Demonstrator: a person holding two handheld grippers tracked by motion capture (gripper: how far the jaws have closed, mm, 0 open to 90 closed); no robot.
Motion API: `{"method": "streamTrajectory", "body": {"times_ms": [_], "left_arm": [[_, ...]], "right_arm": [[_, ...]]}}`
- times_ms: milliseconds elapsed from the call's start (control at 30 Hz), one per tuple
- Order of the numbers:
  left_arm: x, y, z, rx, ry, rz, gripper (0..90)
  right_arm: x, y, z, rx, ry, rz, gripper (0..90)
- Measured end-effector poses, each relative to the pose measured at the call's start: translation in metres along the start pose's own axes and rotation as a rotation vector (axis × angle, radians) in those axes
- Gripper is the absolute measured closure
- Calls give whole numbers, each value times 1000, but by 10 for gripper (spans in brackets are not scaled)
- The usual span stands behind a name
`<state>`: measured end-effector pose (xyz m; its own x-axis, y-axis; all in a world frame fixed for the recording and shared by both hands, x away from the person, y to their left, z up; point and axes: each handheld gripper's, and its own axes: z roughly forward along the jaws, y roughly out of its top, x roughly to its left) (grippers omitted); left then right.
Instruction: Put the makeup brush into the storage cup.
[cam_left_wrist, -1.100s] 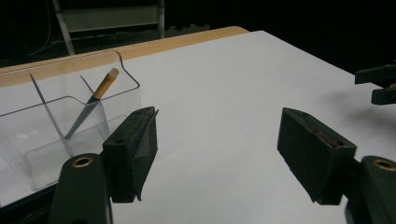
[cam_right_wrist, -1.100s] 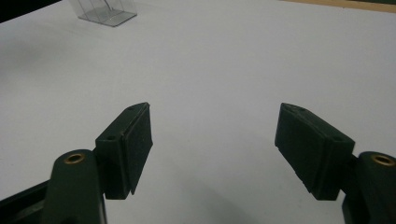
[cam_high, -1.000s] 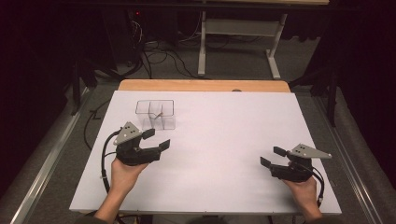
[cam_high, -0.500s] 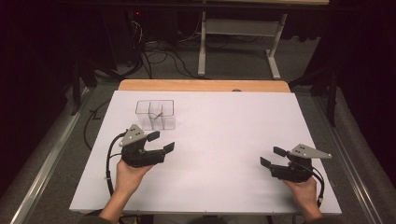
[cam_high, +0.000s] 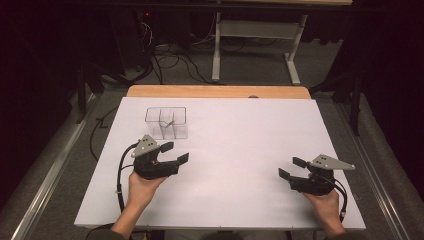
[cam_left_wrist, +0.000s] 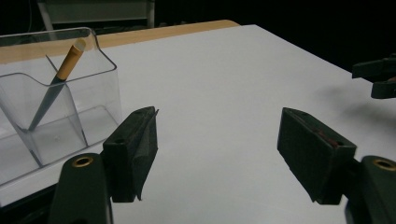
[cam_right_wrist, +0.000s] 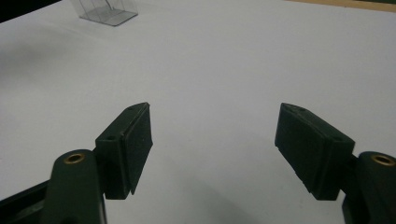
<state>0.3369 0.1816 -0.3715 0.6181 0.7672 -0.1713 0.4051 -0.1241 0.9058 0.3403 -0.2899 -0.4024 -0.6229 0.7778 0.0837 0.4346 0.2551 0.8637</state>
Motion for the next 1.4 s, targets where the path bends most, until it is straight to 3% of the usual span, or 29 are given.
{"method": "streamTrajectory", "body": {"times_ms": [633,1400], "left_arm": [[4,-13,8,11,20,-19,291],[14,-28,13,58,60,-38,291]], "right_arm": [[1,0,0,2,-1,0,293],[1,0,0,2,2,-7,292]]}}
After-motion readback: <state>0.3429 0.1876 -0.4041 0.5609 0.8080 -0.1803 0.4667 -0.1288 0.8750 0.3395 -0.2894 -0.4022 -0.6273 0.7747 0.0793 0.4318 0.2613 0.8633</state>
